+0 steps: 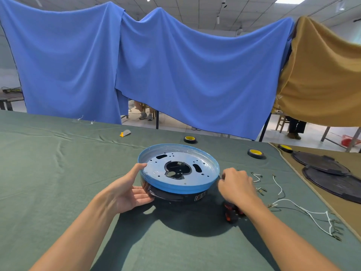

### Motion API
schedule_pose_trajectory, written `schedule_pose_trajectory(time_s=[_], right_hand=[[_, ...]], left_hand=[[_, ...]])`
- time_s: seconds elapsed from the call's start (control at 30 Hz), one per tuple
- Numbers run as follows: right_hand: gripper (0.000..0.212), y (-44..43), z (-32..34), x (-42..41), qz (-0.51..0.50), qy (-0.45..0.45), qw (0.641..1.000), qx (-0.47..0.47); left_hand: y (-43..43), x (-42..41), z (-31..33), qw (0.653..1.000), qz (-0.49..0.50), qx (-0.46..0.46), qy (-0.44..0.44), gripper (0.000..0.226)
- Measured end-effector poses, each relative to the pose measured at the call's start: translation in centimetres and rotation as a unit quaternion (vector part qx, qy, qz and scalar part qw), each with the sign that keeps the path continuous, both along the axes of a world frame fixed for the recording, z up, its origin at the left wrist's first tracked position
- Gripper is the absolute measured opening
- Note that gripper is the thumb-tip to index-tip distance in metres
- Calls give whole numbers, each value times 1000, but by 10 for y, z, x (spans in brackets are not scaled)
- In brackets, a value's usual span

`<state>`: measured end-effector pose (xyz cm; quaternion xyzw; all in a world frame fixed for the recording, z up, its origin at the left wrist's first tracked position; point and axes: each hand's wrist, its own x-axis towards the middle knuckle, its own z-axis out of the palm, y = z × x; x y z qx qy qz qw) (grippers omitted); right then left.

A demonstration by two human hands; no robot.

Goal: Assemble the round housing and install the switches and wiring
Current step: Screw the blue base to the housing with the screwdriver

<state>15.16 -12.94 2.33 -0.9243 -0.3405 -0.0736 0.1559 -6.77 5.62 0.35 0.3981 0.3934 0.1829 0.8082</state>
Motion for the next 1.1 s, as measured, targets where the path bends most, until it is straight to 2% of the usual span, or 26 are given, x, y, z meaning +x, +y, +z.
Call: schedule_pose_trajectory(time_s=[0.1,0.23,0.37,0.57,0.63,0.77,0.87,0.97,1.1], right_hand=[[23,-2,17,6,-9,-14,998,58],[36,4,35,10,34,-9,992,123],[30,12,44,6,111,61,969,214],[20,22,53,10,167,20,945,281],[15,27,57,10,174,70,926,329],[20,45,67,2,213,236,840,440],[22,64,69,-10,251,255,824,439],[16,83,68,-22,294,231,833,408],[15,105,69,-38,341,141,863,344]], left_hand=[[3,5,-4,1000,4,16,-3,90],[7,15,-6,999,2,45,11,85],[18,20,-5,998,7,59,28,79],[44,8,-5,997,-30,60,48,85],[50,3,-5,995,-58,64,51,91],[51,4,-5,991,-99,70,51,87],[48,12,-4,989,-124,76,38,86],[50,15,-8,987,-135,81,26,91],[55,14,-15,986,-146,85,10,97]])
